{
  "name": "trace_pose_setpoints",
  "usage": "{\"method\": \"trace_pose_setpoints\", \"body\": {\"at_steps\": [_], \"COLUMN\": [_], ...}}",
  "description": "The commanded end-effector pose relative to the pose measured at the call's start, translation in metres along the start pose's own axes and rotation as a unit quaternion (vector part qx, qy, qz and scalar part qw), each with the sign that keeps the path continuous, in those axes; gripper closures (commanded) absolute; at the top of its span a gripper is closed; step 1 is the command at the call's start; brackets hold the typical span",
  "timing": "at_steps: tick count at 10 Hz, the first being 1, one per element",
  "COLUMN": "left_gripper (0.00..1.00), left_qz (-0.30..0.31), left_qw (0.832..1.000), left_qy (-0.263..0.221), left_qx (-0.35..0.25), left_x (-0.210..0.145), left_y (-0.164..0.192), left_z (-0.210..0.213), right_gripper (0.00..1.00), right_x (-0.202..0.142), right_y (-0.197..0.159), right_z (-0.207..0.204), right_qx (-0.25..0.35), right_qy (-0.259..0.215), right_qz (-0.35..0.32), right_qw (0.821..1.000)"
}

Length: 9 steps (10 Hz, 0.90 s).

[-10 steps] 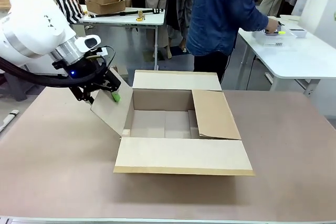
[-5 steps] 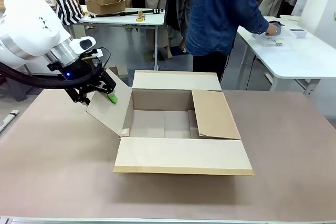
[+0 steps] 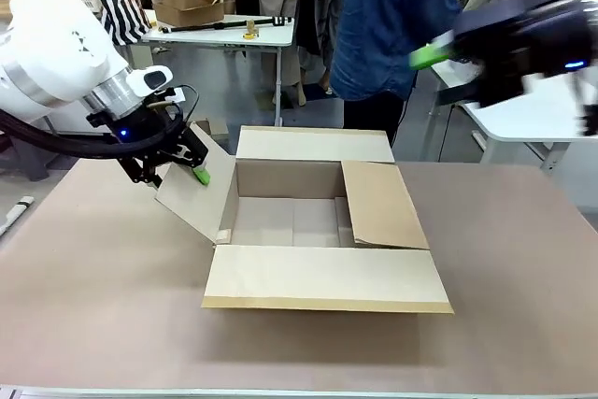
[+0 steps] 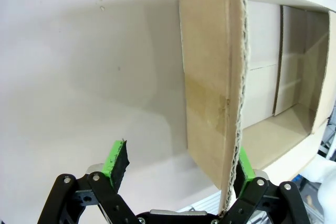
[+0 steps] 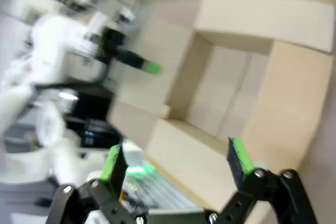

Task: Pack the gift set into the box.
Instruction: Place both hands on the side flaps of the Package Box and spread them outward.

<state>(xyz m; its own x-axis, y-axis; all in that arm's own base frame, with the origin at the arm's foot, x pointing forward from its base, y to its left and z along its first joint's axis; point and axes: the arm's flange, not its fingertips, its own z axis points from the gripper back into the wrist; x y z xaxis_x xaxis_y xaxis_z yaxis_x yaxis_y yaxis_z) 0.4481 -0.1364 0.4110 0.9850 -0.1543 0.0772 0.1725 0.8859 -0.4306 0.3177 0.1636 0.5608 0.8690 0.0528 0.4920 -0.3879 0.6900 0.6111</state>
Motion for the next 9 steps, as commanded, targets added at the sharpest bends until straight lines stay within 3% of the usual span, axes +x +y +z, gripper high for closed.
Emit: {"method": "trace_pose_setpoints", "body": {"at_steps": [1,2,3,4,5,6,9], "left_gripper": [0.0,0.0,0.0,0.0,0.0,0.0,0.0], "left_qz": [-0.002,-0.002,-0.002,-0.002,-0.002,-0.002,-0.002], "left_qw": [1.0,1.0,1.0,1.0,1.0,1.0,1.0], "left_qy": [0.003,0.003,0.003,0.003,0.003,0.003,0.003], "left_qx": [0.001,0.001,0.001,0.001,0.001,0.001,0.001], "left_x": [-0.001,-0.001,-0.001,-0.001,-0.001,-0.001,-0.001], "left_y": [-0.001,-0.001,-0.001,-0.001,-0.001,-0.001,-0.001], "left_z": [-0.003,-0.003,-0.003,-0.003,-0.003,-0.003,-0.003], "right_gripper": [0.0,0.0,0.0,0.0,0.0,0.0,0.0], "right_x": [-0.005,0.0,0.0,-0.002,0.01,0.022,0.023], "right_y": [-0.022,0.0,0.0,-0.006,0.0,0.001,0.017], "right_z": [0.024,0.0,0.0,-0.013,-0.025,-0.056,-0.13], "right_qx": [-0.045,0.0,0.0,-0.041,-0.15,-0.202,-0.248], "right_qy": [0.04,0.0,0.0,0.028,0.022,0.041,0.117], "right_qz": [-0.03,0.0,0.0,0.012,-0.04,-0.05,-0.005], "right_qw": [0.998,1.0,1.0,0.999,0.988,0.977,0.962]}}
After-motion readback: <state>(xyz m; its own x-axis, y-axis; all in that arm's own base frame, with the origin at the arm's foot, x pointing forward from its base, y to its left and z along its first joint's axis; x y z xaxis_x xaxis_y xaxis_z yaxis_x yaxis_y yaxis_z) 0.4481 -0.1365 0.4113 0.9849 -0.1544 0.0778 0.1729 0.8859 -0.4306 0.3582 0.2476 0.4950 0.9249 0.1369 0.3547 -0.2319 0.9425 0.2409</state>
